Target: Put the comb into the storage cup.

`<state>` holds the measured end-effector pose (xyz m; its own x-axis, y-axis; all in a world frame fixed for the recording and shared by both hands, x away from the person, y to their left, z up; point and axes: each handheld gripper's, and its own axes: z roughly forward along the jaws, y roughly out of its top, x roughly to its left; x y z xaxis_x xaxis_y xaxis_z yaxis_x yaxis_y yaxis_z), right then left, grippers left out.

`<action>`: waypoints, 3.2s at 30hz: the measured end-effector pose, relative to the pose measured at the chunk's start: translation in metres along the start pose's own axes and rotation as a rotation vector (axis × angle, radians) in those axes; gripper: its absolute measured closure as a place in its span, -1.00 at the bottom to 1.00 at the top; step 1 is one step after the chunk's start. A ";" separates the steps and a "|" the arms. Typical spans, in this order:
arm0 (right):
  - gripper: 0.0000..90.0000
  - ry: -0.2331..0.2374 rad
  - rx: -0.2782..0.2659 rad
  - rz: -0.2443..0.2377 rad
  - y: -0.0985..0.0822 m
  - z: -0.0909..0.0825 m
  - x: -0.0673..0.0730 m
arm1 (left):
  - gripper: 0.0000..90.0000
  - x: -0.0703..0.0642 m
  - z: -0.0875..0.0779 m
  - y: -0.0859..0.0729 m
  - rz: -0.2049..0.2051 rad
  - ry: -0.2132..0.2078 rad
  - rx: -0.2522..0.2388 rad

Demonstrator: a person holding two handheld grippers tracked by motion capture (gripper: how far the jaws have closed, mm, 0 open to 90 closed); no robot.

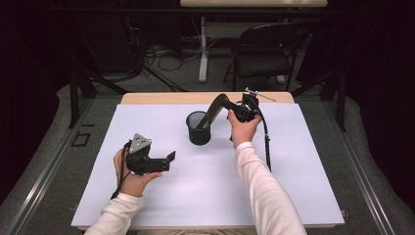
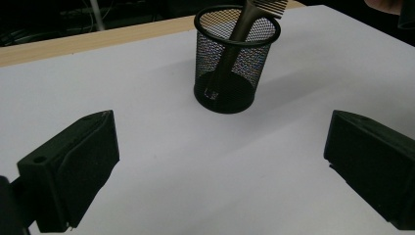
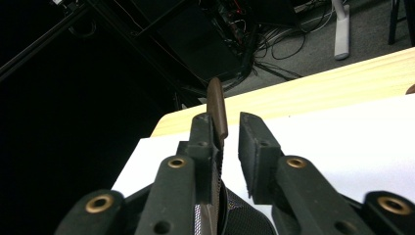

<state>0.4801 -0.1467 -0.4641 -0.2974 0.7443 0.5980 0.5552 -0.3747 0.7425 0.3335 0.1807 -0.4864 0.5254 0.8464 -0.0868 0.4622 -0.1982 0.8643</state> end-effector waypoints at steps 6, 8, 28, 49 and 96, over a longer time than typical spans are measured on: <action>0.51 0.001 0.003 -0.016 0.000 -0.002 0.002 | -1.00 0.000 0.001 0.000 0.001 -0.001 0.001; 0.41 0.003 0.003 -0.018 0.000 -0.002 0.002 | -1.00 0.000 0.001 0.000 0.000 -0.001 0.001; -0.14 -0.040 -0.003 -0.119 -0.001 -0.006 0.009 | -1.00 0.000 0.002 0.000 -0.004 0.001 0.000; -0.50 -0.094 0.038 -0.277 -0.008 -0.024 0.022 | -1.00 0.000 0.002 0.000 -0.004 0.003 -0.001; -1.00 0.007 0.069 -0.412 -0.062 -0.114 0.031 | -1.00 0.002 -0.003 0.003 -0.012 -0.001 -0.011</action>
<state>0.3476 -0.1634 -0.4569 -0.5106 0.8206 0.2568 0.4391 -0.0079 0.8984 0.3337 0.1829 -0.4820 0.5206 0.8483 -0.0973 0.4601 -0.1826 0.8689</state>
